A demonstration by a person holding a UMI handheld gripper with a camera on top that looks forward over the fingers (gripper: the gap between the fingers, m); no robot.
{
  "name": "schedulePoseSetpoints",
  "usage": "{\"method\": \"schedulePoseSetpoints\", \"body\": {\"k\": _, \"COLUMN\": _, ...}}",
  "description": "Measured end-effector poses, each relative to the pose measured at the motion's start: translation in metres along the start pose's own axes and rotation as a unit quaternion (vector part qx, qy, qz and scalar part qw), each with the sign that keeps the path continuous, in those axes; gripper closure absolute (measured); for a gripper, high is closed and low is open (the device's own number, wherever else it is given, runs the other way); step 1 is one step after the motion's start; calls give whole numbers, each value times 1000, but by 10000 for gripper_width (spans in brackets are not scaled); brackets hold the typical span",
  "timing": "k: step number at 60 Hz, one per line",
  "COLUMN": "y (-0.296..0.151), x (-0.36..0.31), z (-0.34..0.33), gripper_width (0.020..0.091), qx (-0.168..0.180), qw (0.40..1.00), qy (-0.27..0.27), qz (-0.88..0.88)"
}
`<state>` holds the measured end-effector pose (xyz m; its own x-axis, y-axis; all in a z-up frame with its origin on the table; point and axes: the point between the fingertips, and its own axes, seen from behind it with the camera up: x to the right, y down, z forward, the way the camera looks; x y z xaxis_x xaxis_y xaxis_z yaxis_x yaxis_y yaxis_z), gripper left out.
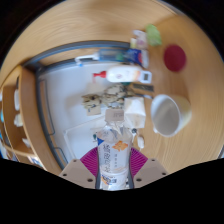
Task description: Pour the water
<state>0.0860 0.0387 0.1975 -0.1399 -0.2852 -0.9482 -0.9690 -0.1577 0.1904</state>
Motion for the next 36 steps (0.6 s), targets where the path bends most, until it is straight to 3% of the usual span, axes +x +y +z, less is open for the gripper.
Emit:
{"method": "schedulePoseSetpoints", "body": {"k": 8, "y": -37, "x": -41, "z": -22, "gripper_width": 723, "qx": 32, "qw": 960, "qy": 36, "qz": -276}}
{"method": "schedulePoseSetpoints", "body": {"k": 15, "y": -100, "x": -72, "z": -37, "gripper_width": 722, "qx": 119, "qw": 867, "qy": 77, "qz": -479}}
{"method": "schedulePoseSetpoints", "body": {"k": 21, "y": -154, "x": -70, "z": -50, "gripper_width": 704, "qx": 182, "qw": 762, "qy": 147, "qz": -604}}
{"method": "schedulePoseSetpoints", "body": {"k": 29, "y": -196, "x": -45, "z": -51, "gripper_width": 697, "qx": 198, "qw": 672, "qy": 209, "qz": -682}}
{"method": "schedulePoseSetpoints", "body": {"k": 36, "y": -215, "x": -25, "z": -40, "gripper_width": 696, "qx": 181, "qw": 645, "qy": 222, "qz": -709}}
